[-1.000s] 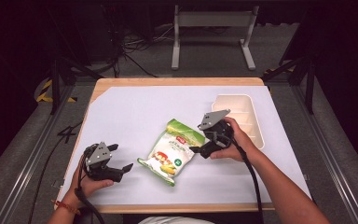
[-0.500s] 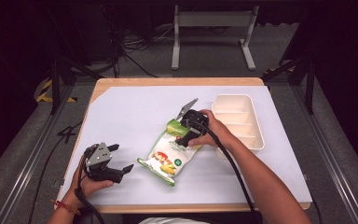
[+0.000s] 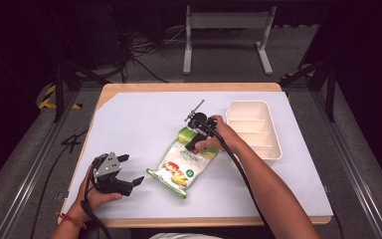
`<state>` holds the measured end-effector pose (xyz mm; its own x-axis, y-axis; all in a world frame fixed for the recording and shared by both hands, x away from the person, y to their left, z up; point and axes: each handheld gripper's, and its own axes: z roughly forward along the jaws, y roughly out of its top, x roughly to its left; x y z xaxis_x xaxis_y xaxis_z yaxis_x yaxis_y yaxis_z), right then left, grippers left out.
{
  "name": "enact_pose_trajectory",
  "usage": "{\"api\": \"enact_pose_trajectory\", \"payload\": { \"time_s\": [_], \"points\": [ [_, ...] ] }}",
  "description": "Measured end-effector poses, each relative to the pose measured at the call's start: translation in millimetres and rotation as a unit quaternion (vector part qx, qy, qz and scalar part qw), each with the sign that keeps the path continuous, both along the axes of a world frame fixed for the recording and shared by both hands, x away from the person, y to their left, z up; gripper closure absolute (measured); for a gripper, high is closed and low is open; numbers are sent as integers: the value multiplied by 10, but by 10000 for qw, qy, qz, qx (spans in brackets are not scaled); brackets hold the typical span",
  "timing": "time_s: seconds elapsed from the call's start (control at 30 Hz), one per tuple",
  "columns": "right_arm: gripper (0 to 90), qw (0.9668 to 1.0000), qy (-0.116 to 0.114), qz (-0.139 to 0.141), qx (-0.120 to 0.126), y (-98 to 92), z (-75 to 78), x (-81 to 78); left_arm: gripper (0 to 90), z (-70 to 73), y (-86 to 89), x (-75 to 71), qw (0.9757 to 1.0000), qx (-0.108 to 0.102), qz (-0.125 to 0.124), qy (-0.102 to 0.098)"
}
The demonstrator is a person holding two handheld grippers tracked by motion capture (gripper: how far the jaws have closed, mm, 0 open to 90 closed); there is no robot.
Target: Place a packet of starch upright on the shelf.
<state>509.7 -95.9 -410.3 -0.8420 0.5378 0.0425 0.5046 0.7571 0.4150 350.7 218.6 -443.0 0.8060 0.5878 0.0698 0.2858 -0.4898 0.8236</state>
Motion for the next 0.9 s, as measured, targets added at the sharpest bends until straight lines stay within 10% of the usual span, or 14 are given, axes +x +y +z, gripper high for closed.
{"api": "enact_pose_trajectory", "payload": {
  "time_s": [0.2,0.37,0.63,0.9],
  "points": [
    [220,9951,883,357,253,-11,-48,-23,92,-5,-6,5,10000,7,-30,19],
    [412,9928,1014,541,337,-10,-26,-52,95,3,-19,-4,10000,82,-33,-14],
    [825,9931,288,1131,-128,105,98,-275,99,11,-30,-11,9999,95,-24,-62],
    [875,9905,-227,1336,-232,114,178,-410,100,4,-37,1,9999,124,8,-52]
  ]
}}
